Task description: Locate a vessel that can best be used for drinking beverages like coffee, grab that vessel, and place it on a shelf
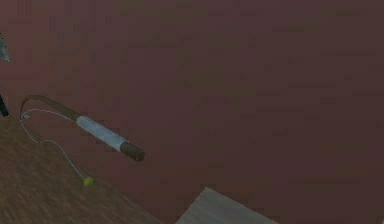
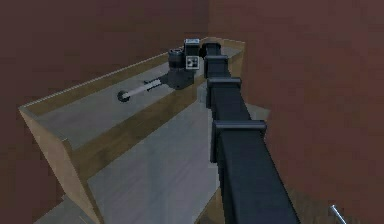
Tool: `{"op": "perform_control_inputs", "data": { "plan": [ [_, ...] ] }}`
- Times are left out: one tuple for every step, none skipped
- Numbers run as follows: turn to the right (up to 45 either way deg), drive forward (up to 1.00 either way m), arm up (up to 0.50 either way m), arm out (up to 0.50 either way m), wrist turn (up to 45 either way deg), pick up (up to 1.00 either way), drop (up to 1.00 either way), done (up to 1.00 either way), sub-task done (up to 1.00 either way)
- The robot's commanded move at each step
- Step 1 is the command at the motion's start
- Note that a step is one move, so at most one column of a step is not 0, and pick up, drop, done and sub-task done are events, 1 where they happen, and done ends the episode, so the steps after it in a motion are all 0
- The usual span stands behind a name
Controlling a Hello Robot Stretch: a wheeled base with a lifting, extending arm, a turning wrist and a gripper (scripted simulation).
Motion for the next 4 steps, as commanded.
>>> {"op": "perform_control_inputs", "data": {
  "plan": [
    [0.0, 0.00, 0.00, 0.00, -45.0, 0.00, 0.00, 0.00, 0.00],
    [0.0, 0.00, 0.00, 0.00, -33.0, 0.00, 0.00, 0.00, 0.00],
    [0.0, 0.00, 0.00, -0.38, 0.0, 0.00, 0.00, 0.00, 0.00],
    [0.0, 0.00, 0.00, 0.48, 0.0, 0.00, 0.00, 0.00, 0.00]
  ]
}}
